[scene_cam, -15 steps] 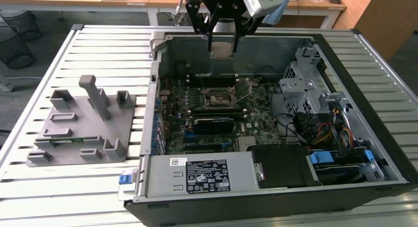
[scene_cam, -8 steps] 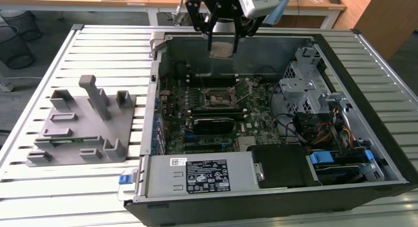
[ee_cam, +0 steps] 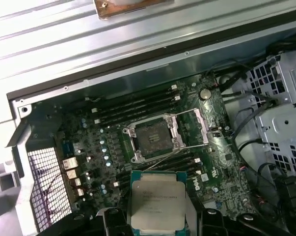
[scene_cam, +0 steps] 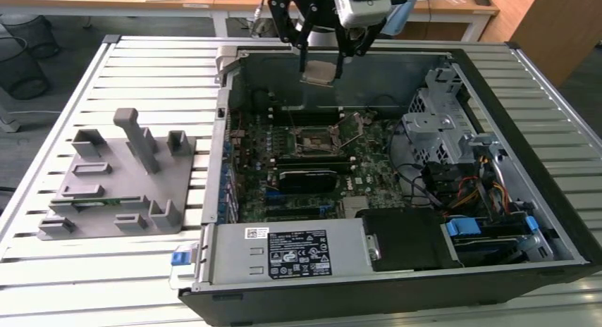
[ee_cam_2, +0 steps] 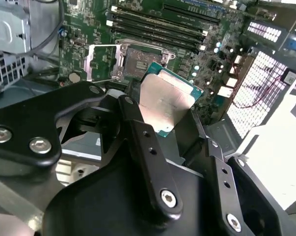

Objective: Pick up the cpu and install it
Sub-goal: 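Place the cpu into insertion slot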

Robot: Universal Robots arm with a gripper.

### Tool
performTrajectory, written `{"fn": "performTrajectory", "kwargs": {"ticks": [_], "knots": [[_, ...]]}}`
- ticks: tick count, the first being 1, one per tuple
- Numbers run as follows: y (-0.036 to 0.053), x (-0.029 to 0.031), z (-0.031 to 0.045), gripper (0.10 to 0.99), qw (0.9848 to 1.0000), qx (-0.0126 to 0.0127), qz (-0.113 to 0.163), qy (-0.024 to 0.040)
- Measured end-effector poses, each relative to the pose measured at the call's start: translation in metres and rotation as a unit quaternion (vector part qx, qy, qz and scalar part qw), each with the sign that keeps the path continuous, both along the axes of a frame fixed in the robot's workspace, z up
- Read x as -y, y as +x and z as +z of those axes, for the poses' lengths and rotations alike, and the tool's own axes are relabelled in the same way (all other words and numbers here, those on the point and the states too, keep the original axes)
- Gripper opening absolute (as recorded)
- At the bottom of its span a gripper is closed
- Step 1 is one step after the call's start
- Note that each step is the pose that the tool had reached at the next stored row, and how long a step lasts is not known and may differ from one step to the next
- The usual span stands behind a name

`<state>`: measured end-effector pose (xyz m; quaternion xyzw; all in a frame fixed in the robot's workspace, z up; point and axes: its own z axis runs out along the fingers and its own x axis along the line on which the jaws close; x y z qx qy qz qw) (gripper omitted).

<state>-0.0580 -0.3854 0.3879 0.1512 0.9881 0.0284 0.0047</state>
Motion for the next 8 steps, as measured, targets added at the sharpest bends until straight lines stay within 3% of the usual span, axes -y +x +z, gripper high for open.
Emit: {"fn": "performTrajectory", "kwargs": {"ticks": [4, 8], "knots": [[0.0, 0.0, -0.0006, 0.529, 0.9994, 0.0, -0.034, -0.0002], [0.0, 0.0, -0.0013, 0.529, 0.9976, 0.0, -0.069, -0.0002]]}}
